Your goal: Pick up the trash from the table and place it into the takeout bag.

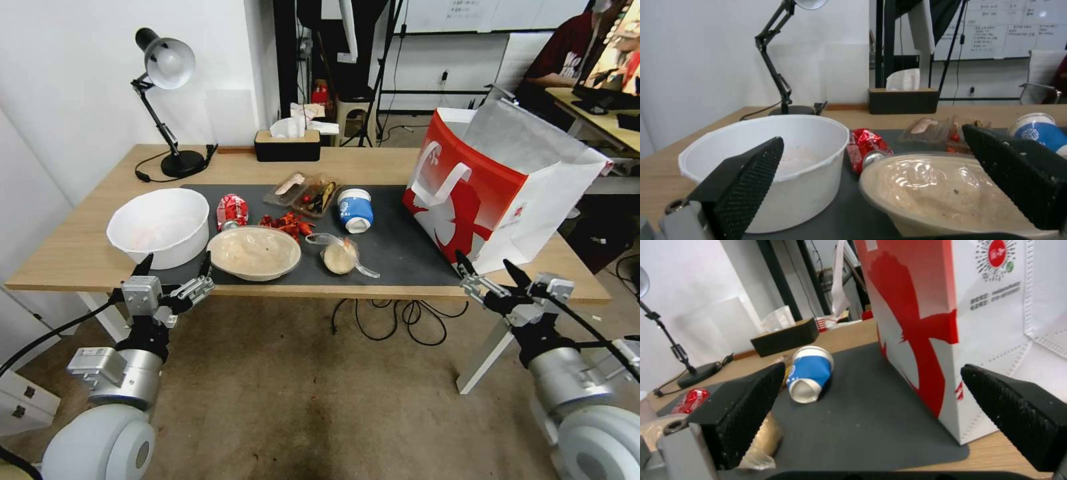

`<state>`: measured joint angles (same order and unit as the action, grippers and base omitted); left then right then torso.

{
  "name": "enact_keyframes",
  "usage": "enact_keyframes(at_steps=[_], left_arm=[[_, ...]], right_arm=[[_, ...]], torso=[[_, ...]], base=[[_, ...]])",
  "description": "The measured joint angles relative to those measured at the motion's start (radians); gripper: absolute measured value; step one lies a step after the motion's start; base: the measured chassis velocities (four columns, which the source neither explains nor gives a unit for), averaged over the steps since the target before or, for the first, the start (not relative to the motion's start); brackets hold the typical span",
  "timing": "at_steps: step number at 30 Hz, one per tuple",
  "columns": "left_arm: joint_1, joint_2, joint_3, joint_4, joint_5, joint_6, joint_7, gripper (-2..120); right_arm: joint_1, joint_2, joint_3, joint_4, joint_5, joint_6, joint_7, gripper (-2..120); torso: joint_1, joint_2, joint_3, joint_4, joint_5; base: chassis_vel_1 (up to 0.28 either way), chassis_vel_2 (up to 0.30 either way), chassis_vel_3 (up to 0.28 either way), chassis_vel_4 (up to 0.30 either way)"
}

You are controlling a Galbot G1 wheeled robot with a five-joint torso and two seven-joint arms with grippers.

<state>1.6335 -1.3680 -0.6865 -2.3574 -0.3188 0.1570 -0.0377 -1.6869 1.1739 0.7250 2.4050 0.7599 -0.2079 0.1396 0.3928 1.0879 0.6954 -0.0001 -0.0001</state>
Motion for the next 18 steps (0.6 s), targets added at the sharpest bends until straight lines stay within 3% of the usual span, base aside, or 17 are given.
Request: enact_keyframes(at_steps=[14,18], left_arm=[[0.006,0.002,-0.006,-0.015,-0.009,0.004,0.000,100],[0.003,0.004,-0.006,-0.007,-0.004,0.004,0.001,100]], right_arm=[[0.038,-0.026,-0.055,0.010,-0.006,-0.044,0.001,100],[0.112,-0.092,-0.070,0.019,0.078,-0.113,0.018,100]], torso=[[0.000,0.000,0.000,-0.0002,0.0001],[0.000,0.000,0.000,-0.0004,0.0003]], base=[[0.000,0.000,0.000,0.000],[0.000,0.000,0.000,0.000]])
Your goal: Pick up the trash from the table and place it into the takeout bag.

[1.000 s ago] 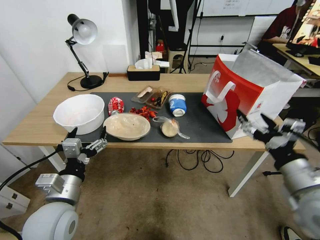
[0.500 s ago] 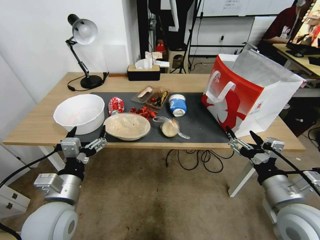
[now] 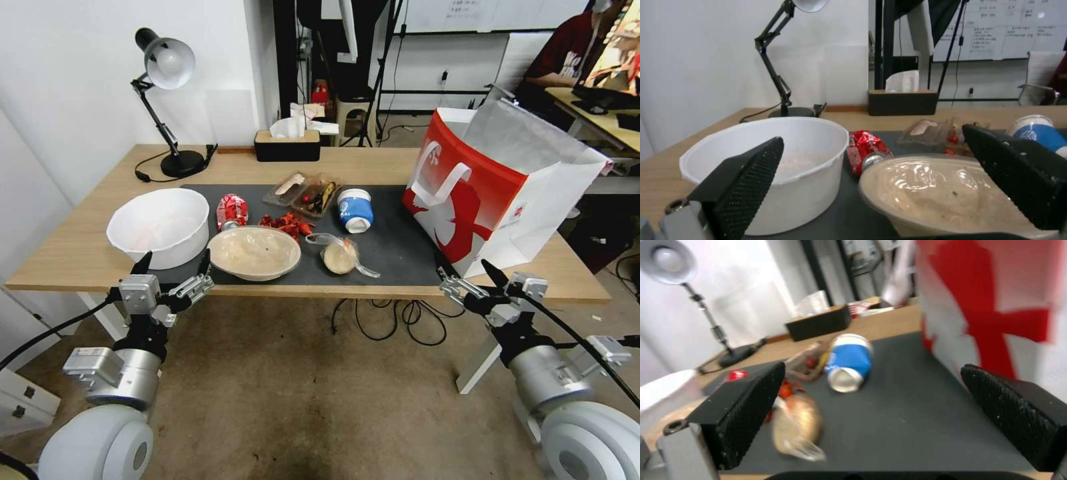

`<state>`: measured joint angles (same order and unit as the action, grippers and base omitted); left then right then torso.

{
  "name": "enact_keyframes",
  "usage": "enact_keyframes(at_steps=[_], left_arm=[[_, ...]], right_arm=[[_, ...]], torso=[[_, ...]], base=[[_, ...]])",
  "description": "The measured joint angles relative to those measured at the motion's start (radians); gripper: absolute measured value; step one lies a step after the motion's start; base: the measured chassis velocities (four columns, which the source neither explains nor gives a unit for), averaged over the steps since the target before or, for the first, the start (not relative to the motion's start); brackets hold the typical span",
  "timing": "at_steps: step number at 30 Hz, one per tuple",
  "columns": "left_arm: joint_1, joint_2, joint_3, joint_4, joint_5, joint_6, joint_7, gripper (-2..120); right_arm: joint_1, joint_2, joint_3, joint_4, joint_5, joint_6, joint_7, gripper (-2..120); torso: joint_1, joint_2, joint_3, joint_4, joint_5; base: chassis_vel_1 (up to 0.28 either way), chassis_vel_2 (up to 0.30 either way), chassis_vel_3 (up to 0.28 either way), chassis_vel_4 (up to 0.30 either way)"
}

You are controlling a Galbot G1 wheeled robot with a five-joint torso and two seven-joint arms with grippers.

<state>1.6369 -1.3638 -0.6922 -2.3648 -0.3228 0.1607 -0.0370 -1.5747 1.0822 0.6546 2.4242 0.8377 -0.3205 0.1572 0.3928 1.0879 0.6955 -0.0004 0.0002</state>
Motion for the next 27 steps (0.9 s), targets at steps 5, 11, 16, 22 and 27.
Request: enact_keyframes(at_steps=[5,11,16,22,27], left_arm=[[0.001,-0.003,0.000,0.010,0.014,-0.004,0.000,100],[0.002,-0.009,0.000,0.011,0.018,-0.006,0.001,100],[0.004,-0.014,0.001,0.012,0.022,-0.006,0.001,100],[0.009,-0.022,-0.001,0.014,0.028,-0.008,0.001,100],[0.012,-0.024,-0.004,0.012,0.031,-0.008,0.001,100]], right_arm=[[0.171,-0.152,-0.014,-0.003,0.186,-0.126,0.053,100],[0.349,-0.291,-0.085,-0.111,0.268,-0.214,0.074,100],[0.499,-0.361,-0.173,-0.243,0.310,-0.242,0.072,100],[0.673,-0.389,-0.335,-0.355,0.343,-0.266,0.044,100],[0.736,-0.378,-0.424,-0.394,0.344,-0.281,0.019,100]], torso=[[0.000,0.000,0.000,0.0006,-0.0003],[0.000,0.000,0.000,0.0004,0.0001],[0.000,0.000,0.000,0.0003,0.0001],[0.000,0.000,0.000,0.0004,-0.0002],[0.000,0.000,0.000,0.0002,-0.0001]], base=[[0.000,0.000,0.000,0.000],[0.000,0.000,0.000,0.000],[0.000,0.000,0.000,0.000],[0.000,0.000,0.000,0.000],[0.000,0.000,0.000,0.000]])
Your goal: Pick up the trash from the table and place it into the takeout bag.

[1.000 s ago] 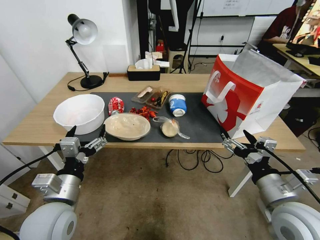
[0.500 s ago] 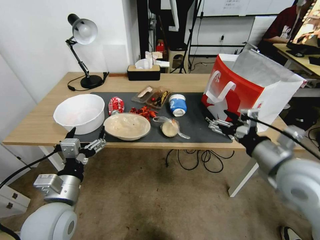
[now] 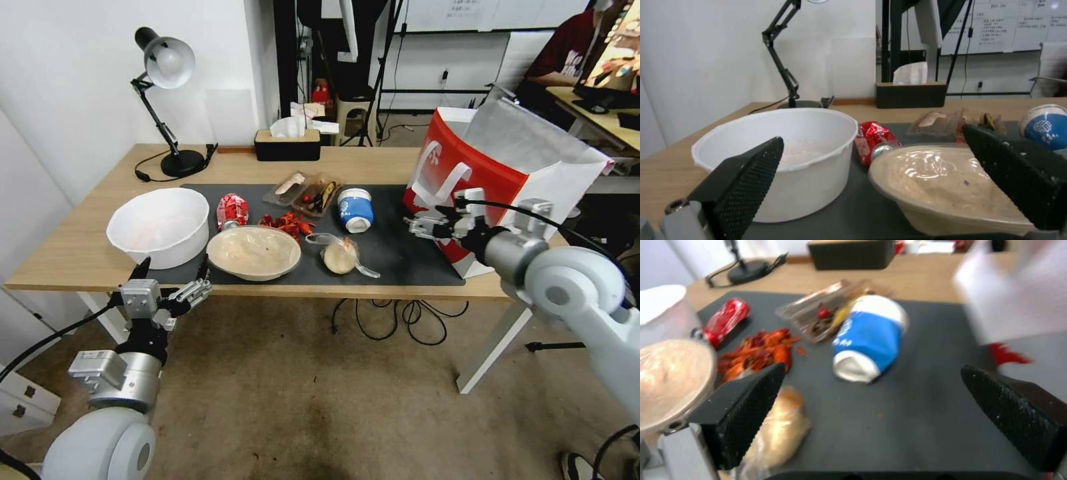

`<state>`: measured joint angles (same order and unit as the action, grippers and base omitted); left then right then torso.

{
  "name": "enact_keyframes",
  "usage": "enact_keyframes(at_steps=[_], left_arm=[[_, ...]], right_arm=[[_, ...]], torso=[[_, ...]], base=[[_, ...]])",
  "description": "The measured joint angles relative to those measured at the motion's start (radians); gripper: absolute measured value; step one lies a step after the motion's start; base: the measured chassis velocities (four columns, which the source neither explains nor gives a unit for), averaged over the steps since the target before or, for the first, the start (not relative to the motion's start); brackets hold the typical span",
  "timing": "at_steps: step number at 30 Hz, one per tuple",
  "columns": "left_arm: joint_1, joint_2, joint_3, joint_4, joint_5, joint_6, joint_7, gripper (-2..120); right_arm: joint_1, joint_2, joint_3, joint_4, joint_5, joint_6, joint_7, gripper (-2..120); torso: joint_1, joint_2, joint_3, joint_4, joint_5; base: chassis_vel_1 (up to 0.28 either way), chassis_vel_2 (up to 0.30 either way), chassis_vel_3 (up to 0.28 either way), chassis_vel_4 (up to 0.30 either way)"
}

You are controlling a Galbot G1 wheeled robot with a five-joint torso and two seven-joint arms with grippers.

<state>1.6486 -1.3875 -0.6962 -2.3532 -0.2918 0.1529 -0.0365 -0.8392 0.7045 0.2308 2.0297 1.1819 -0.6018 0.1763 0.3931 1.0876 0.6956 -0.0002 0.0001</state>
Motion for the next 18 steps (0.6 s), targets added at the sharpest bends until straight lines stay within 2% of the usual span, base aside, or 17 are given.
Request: enact_keyframes(at_steps=[3,9,11,18], left_arm=[[0.002,-0.003,-0.001,-0.002,0.004,0.000,-0.001,100],[0.006,-0.006,-0.002,-0.002,0.007,0.000,-0.001,100],[0.005,-0.007,-0.005,-0.002,0.007,0.000,-0.001,100],[0.003,-0.009,-0.009,0.004,0.007,0.000,-0.002,100]], right_arm=[[0.060,0.016,-0.075,-0.028,-0.005,-0.014,-0.015,100],[0.119,0.037,-0.149,-0.044,-0.023,-0.021,-0.020,100],[0.156,0.048,-0.210,-0.050,-0.046,-0.023,-0.029,100],[0.210,0.076,-0.314,-0.065,-0.077,-0.031,-0.031,100]], torso=[[0.000,0.000,0.000,0.0001,0.0000],[0.000,0.000,0.000,0.0001,-0.0002],[0.000,0.000,0.000,0.0001,-0.0002],[0.000,0.000,0.000,0.0000,-0.0002]], base=[[0.000,0.000,0.000,0.000],[0.000,0.000,0.000,0.000],[0.000,0.000,0.000,0.000],[0.000,0.000,0.000,0.000]])
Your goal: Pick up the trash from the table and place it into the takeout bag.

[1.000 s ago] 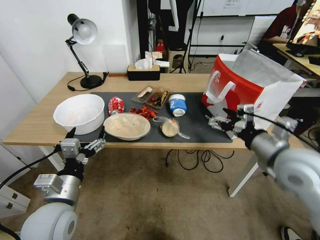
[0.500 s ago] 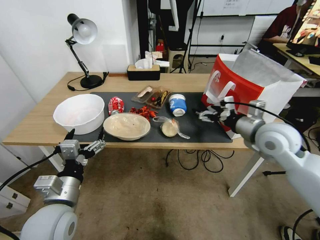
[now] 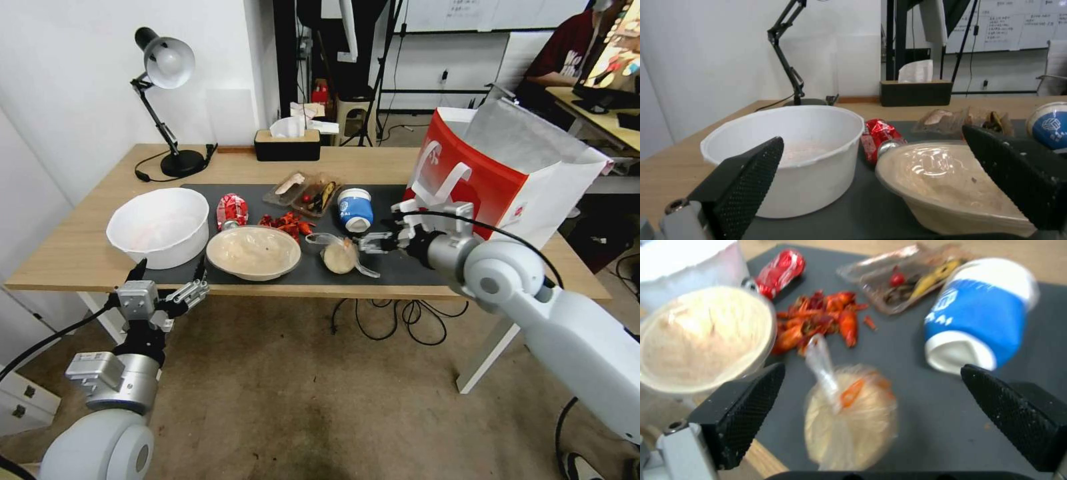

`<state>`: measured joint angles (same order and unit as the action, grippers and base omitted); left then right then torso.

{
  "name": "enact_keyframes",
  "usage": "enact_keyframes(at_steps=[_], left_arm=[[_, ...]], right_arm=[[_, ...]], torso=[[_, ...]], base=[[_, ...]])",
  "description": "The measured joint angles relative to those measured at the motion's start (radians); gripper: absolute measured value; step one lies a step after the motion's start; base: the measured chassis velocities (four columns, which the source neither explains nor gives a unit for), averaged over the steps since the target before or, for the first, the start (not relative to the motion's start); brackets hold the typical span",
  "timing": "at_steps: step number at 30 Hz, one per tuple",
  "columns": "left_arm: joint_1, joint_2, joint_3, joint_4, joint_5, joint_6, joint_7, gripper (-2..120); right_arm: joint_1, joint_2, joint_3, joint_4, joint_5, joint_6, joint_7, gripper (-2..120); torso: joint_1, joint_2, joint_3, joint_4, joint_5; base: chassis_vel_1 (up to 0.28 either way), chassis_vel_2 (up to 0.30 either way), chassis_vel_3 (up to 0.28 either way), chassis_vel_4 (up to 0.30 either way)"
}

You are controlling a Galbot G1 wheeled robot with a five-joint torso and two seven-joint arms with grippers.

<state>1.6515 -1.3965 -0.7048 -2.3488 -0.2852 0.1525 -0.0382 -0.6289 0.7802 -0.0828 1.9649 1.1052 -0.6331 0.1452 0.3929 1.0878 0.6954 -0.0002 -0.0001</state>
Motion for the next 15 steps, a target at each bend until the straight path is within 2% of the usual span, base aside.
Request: enact_keyframes(at_steps=[8,15], left_arm=[[-0.006,0.003,-0.010,0.004,-0.008,0.000,-0.001,100],[-0.006,0.006,-0.018,0.007,-0.015,-0.001,-0.001,100]], right_arm=[[0.044,0.045,-0.085,-0.051,-0.045,-0.001,0.000,100],[0.050,0.072,-0.107,-0.084,-0.072,-0.001,-0.002,100]], torso=[[0.000,0.000,0.000,0.0002,0.0001],[0.000,0.000,0.000,0.0002,0.0001]], base=[[0.000,0.000,0.000,0.000],[0.000,0.000,0.000,0.000]])
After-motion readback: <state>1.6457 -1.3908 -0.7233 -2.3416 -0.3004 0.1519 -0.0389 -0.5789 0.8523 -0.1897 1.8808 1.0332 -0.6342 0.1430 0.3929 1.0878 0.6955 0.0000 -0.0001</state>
